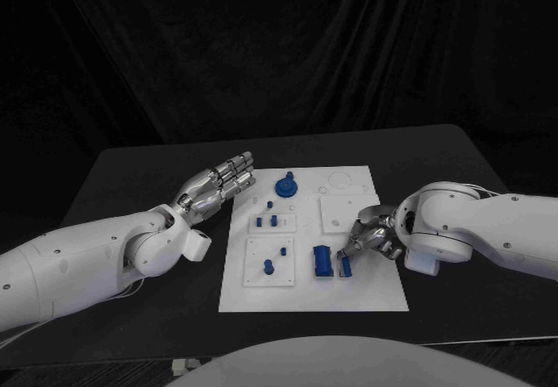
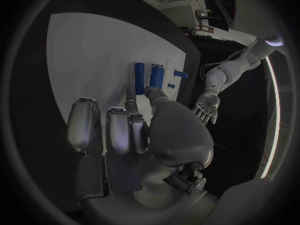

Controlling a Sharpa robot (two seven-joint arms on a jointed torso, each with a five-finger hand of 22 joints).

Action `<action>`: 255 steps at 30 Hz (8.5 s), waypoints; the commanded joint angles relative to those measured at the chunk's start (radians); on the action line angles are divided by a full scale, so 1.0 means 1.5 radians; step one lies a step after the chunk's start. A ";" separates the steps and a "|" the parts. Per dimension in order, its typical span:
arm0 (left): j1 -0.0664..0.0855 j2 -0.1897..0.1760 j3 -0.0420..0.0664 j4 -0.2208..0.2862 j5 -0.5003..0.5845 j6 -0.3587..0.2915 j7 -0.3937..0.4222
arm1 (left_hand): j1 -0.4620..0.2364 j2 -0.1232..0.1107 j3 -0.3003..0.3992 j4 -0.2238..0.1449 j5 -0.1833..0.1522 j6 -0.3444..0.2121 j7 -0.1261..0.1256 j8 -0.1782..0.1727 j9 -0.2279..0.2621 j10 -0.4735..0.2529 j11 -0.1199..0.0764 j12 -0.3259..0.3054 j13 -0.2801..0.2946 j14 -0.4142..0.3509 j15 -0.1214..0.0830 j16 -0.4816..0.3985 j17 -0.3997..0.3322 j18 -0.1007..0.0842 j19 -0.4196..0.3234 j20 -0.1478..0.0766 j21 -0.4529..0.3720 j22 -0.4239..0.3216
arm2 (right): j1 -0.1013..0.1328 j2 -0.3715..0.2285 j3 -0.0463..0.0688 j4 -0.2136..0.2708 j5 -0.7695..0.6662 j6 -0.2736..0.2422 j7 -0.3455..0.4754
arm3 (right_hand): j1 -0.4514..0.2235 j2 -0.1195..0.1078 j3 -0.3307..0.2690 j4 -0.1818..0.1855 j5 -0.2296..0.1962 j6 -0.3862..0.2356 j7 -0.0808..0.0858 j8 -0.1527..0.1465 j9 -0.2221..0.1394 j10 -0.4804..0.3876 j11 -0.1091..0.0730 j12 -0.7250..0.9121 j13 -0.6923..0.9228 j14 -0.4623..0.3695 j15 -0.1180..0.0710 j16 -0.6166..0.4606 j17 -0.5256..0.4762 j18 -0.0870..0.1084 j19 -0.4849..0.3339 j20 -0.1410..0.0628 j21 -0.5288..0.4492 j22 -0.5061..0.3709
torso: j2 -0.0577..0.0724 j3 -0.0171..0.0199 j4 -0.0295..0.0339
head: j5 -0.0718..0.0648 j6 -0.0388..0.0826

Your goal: Assemble the parts on the task board

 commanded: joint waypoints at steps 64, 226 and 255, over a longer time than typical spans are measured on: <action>-0.003 -0.005 0.001 0.006 0.004 0.011 0.029 | 0.010 -0.004 0.010 -0.023 0.031 0.002 0.000 0.003 0.001 0.001 0.008 0.005 0.002 -0.001 0.007 -0.002 -0.001 0.008 0.001 0.008 0.003 0.002 | 0.040 -0.097 0.000 0.061 0.029 -0.176 0.200 | -0.156 0.063 -0.185 0.137 -0.322 0.072 -0.019 0.036 -0.009 0.071 -0.016 0.002 0.176 0.042 -0.012 0.033 0.068 -0.009 0.036 -0.006 0.074 0.139 | 0.000 0.0001 -0.0007 | 0.007 0.000; 0.044 -0.045 0.001 0.081 -0.003 -0.081 0.156 | -0.048 -0.014 -0.073 0.046 -0.132 0.086 -0.050 0.008 0.008 0.066 -0.011 0.020 0.011 0.004 0.003 0.013 0.004 0.014 0.006 0.036 0.012 0.003 | 0.012 -0.044 0.000 -0.039 0.411 -0.395 0.934 | -0.074 -0.017 -0.137 0.156 -0.356 -0.239 -0.028 0.018 -0.289 -0.822 0.120 -0.791 -0.773 -0.852 0.191 -0.842 -0.774 0.005 -0.943 0.191 -0.836 -0.812 | -0.007 0.0018 -0.0041 | 0.011 0.000; 0.041 -0.035 0.001 0.066 -0.003 -0.062 0.143 | -0.066 -0.013 -0.075 0.045 -0.142 -0.025 -0.191 -0.005 -0.005 0.013 -0.098 0.000 0.003 -0.001 0.016 -0.002 -0.001 0.016 0.002 0.035 0.007 0.000 | -0.005 -0.029 0.000 -0.054 0.372 -0.373 0.934 | -0.066 -0.023 -0.111 0.156 -0.345 -0.283 -0.053 0.015 -0.307 -0.905 0.130 -0.761 -0.812 -0.925 0.195 -0.830 -0.779 0.006 -0.954 0.191 -0.837 -0.829 | -0.006 0.0010 -0.0030 | 0.007 0.000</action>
